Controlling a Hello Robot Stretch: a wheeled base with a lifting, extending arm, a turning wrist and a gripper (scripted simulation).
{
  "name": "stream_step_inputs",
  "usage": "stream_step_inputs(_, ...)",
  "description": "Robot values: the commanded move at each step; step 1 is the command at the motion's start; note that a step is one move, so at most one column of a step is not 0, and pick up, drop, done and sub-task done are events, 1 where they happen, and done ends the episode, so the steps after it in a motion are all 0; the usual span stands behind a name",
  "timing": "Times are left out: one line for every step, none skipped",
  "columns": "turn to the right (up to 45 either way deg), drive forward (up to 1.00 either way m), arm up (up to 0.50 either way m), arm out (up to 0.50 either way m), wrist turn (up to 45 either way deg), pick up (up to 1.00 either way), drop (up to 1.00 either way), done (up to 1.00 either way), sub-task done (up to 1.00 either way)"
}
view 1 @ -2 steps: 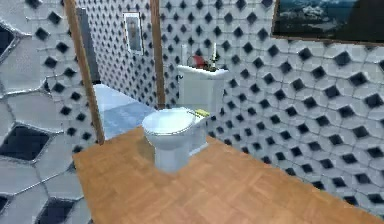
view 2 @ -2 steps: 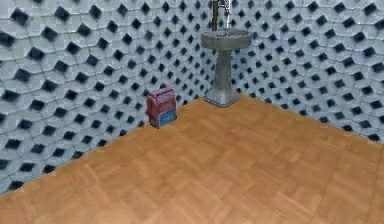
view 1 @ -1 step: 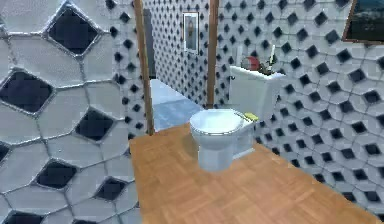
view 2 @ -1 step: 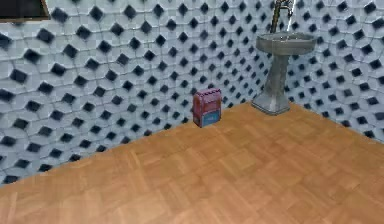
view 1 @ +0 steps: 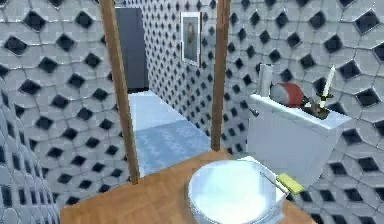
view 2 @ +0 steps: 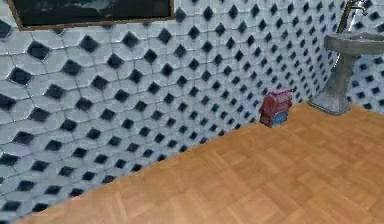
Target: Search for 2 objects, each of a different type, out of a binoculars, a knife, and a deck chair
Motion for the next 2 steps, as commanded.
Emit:
stream_step_inputs(-30.0,0.0,0.0,0.0,0.0,0.0,0.0,0.0,0.0)
stream_step_inputs(0.0,0.75,0.0,0.0,0.0,0.0,0.0,0.0,0.0)
